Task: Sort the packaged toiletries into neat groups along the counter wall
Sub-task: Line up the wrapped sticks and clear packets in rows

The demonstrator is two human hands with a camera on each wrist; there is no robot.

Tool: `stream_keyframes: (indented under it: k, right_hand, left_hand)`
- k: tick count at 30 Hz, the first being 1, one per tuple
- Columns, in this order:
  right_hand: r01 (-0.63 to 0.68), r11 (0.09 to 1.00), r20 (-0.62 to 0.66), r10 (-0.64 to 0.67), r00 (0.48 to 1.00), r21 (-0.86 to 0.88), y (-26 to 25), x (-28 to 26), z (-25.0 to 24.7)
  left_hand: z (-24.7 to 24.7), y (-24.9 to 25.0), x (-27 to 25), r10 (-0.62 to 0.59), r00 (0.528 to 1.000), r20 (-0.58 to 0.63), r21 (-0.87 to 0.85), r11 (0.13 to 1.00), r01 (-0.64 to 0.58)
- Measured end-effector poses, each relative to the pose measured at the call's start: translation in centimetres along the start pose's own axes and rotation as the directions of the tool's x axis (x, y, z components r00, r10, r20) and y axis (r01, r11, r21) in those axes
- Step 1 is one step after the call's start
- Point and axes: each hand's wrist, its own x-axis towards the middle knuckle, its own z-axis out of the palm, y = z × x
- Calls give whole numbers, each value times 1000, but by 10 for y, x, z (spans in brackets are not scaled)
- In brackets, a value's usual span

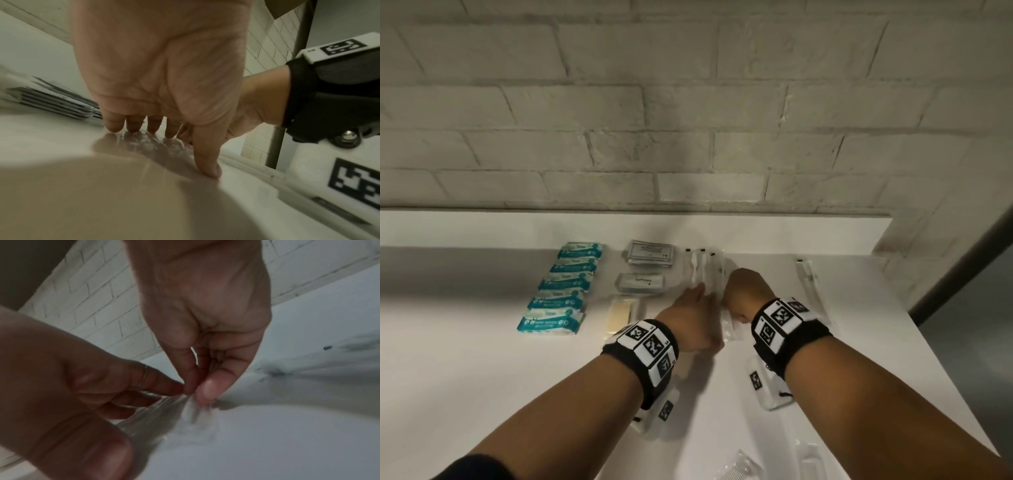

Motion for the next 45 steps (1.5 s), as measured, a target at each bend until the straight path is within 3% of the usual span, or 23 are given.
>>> stream_keyframes:
  k: [4,8,13,16,18,20,22,27,31,36,38,42,45]
  right_hand:
    - [48,998,10,-48,999,-43,-9,2,4]
    - [93,994,-78,-98,992,-64,10,1,-17]
    - [-53,993,-188,72,979,101,60,-4,-67]
    - [-136,983,-98,125,987,-121,69,-15,-67]
    - [-120,938,14,132,991,-325,69,-23,-54]
    - [-75,920,58,105,993,-385,71,-26,-40]
    - [-35,932,53,58,997,-361,69,-21,-34]
    - [-97,983,-21,95,995,-156,38,-2,-32]
    - [-13,1000,-67,15,998,23,20,12,-17]
    - [41,997,-64,-45,997,-62,19,17,-11]
    - [37,993,-123,-51,991,-116,33,19,-20]
    - [-143,974,-295,86,952,-175,78,7,-47]
    - [-307,926,-228,257,939,-222,104,-12,-65]
  left_hand:
    - [-3,1,-3,13,999,-31,-46,999,-15]
    - [-3,1,-5,-25,1000,13,-70,997,26]
    - [2,5,9,-55,997,46,-44,997,57]
    - [6,5,14,-48,998,36,-38,998,50]
    - [7,5,15,-32,999,18,-36,999,33]
    - [8,5,14,-23,1000,12,-35,999,23]
    - [10,4,14,-22,1000,9,-42,999,22]
    - [14,5,15,-13,1000,-24,-64,998,11]
    - [16,2,17,10,1000,-25,-72,997,-12]
    - [16,0,19,4,1000,-22,-77,997,-6]
    - [13,3,16,-10,1000,-9,-78,997,9]
    - [14,7,13,11,1000,1,-70,997,-11]
    - [14,13,12,47,997,65,-35,998,-45]
